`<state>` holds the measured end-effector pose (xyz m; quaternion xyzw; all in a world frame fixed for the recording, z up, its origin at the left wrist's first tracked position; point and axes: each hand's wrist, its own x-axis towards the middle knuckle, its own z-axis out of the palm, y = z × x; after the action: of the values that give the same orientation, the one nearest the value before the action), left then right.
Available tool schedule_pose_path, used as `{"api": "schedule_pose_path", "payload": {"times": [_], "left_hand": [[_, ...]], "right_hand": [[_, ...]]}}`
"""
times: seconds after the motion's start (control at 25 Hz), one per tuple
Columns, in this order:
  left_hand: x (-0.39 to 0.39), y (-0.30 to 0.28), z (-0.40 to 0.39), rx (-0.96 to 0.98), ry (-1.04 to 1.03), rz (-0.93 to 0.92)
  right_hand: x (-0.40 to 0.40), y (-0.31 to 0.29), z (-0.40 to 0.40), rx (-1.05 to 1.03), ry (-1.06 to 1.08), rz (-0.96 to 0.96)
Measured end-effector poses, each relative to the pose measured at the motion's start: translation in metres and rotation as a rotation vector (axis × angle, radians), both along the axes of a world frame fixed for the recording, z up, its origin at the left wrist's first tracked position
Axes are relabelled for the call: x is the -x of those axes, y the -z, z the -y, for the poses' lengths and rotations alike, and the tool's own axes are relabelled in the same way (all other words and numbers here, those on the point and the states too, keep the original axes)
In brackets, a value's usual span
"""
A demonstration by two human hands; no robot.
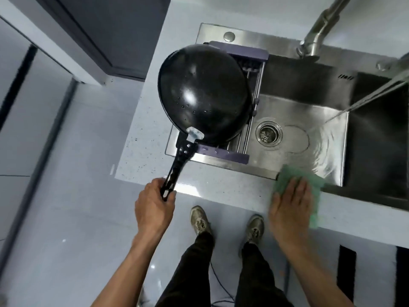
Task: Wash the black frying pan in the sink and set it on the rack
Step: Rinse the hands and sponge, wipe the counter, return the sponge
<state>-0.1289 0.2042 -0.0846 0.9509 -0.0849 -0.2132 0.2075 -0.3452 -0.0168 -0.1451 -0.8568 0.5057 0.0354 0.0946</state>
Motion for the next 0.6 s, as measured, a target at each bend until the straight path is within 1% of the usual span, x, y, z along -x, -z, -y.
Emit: {"api": "schedule_pose_path", "payload": {"times": [0.12,0.2,0.24,0.28,0.36,0.4,0.44,0.48,0.52,0.6], "left_hand": [[-0.009,-0.005,-0.003,0.084,-0.017,-0.073],[-0.013,-0.017,-0.002,0.136,-0.037,-0.068],[-0.017,-0.023,-0.003,0.165,-0.055,-0.066],[-0.023,-0.028,-0.006,0.189,-0.071,-0.085],[-0.033,-0.037,-0.009,0.175,-0.040,-0.183],[-0.037,-0.039,-0.012,0.172,-0.011,-0.261],[-0.042,-0.037,-0.014,0.208,-0.011,-0.351],[-0.045,-0.035,-0.014,0.283,-0.035,-0.448],[-0.045,-0.033,-0.014,0.354,-0.051,-0.524],[-0.043,-0.028,-0.014,0.435,-0.034,-0.606]], "right_hand": [[-0.099,-0.007,-0.085,-0.079,-0.183,0.054],[-0.158,-0.007,-0.136,-0.173,-0.242,0.110],[-0.176,-0.008,-0.149,-0.240,-0.243,0.189],[-0.182,-0.009,-0.155,-0.336,-0.198,0.314],[-0.164,-0.014,-0.144,-0.509,-0.070,0.608],[-0.151,-0.027,-0.133,-0.587,0.047,0.728],[-0.145,-0.040,-0.122,-0.731,0.173,0.795],[-0.145,-0.053,-0.113,-0.898,0.267,0.798],[-0.151,-0.064,-0.106,-1.010,0.292,0.749],[-0.169,-0.073,-0.100,-1.040,0.200,0.620]]}}
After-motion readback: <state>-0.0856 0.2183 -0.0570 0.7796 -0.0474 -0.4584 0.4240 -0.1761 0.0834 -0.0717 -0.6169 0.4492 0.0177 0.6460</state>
